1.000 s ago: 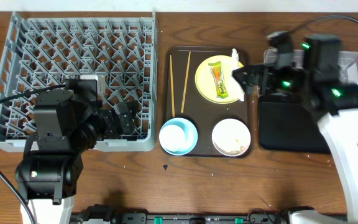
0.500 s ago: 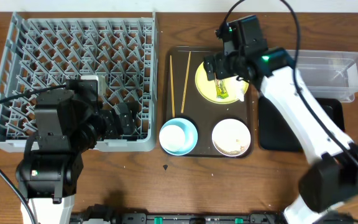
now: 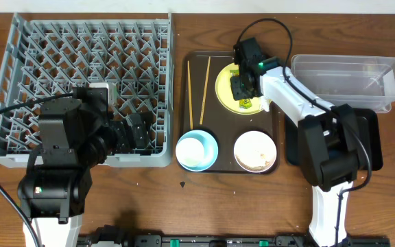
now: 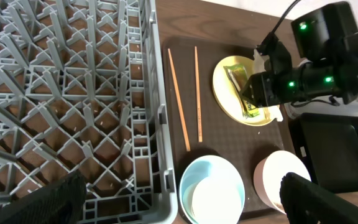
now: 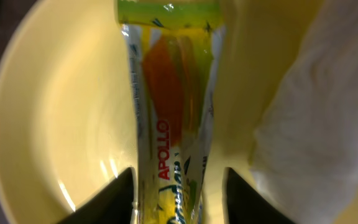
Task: Sort waste into correct bins and load items into the dishwasher
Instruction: 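Reach the right gripper to the yellow plate and grasp the candy wrapper, then carry the wrapper with the right gripper and drop it into the clear bin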
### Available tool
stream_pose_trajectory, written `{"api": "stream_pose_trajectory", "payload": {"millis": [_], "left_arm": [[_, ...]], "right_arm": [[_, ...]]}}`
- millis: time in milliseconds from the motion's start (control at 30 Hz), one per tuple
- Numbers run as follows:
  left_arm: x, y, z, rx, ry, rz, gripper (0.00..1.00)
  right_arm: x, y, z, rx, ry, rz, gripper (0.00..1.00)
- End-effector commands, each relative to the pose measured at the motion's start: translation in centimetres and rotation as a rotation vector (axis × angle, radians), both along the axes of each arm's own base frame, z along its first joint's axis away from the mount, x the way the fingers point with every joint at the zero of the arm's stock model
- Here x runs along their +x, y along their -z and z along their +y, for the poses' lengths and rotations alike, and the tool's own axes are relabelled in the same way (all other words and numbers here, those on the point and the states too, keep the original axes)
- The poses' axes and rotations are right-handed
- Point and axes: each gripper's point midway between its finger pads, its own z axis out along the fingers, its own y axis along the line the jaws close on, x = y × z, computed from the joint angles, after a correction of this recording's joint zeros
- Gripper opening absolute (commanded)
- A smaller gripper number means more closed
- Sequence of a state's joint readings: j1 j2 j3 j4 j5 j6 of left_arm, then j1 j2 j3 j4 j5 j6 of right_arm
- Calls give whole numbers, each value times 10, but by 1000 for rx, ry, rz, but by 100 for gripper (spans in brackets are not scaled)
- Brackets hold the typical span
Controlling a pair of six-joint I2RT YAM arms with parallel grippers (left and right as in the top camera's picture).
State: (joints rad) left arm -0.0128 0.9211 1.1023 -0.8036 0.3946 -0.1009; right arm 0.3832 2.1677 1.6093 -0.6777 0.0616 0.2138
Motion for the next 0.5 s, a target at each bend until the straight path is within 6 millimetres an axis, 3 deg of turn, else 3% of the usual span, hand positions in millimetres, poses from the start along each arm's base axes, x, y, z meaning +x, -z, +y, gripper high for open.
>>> {"api": "stream_pose_trajectory", "payload": {"millis": [0, 33, 67, 167, 333, 467], "left_arm": [[1, -10, -1, -10, 7, -24, 100], [1, -10, -1, -10, 7, -24, 100], [1, -10, -1, -10, 7, -24, 100], [1, -10, -1, -10, 7, -24, 100], [1, -10, -1, -10, 7, -24, 100], [1, -10, -1, -10, 7, -24, 100]], "right_arm": [[1, 16, -7, -18, 29, 30, 15], [-1, 17, -8, -25, 30, 35, 5], [-2, 17, -9, -28, 31, 42, 1], [-2, -3, -11, -5, 56, 23, 1], [11, -87, -23, 105, 169, -130, 1], [6, -163, -62, 203, 347, -245, 1]]}}
